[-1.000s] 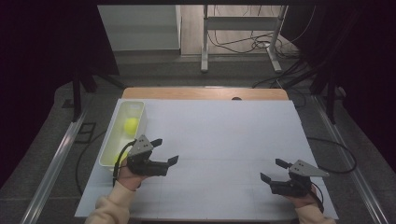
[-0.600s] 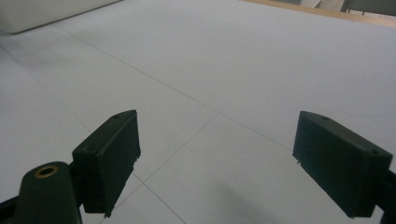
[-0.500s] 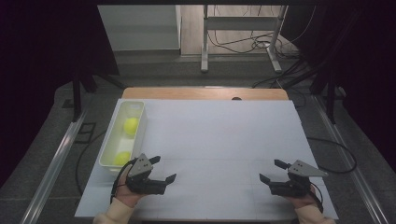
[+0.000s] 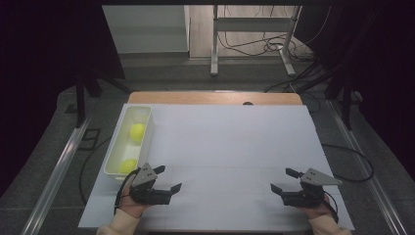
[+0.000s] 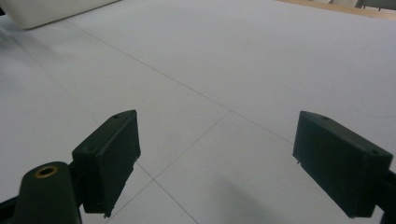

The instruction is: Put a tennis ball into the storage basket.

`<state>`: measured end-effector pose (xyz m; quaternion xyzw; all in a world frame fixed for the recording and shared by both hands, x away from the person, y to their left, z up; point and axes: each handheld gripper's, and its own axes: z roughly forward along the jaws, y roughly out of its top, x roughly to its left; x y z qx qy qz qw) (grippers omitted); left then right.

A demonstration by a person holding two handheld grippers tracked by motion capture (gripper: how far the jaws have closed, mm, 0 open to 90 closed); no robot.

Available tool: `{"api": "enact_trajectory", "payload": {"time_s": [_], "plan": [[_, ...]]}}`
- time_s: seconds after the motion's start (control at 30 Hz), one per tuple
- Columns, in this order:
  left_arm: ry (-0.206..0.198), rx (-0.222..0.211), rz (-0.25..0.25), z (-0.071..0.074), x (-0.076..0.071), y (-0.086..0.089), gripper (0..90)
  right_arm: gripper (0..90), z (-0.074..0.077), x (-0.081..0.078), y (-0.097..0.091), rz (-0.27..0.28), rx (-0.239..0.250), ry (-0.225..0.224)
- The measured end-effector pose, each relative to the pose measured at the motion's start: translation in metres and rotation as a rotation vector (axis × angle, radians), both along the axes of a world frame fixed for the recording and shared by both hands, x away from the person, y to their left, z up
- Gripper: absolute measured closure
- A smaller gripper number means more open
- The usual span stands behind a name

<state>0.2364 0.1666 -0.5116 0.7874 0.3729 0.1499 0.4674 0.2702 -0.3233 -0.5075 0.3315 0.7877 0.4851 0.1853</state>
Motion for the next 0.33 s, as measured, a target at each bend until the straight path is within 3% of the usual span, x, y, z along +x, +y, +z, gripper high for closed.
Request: {"api": "enact_trajectory", "payload": {"time_s": [0.33], "plan": [[0.002, 0.001, 0.0, -0.0009, 0.0022, -0.0008, 13.2, 15.2, -0.0005, -0.0001, 0.001, 0.008, -0.007, 0.007]]}}
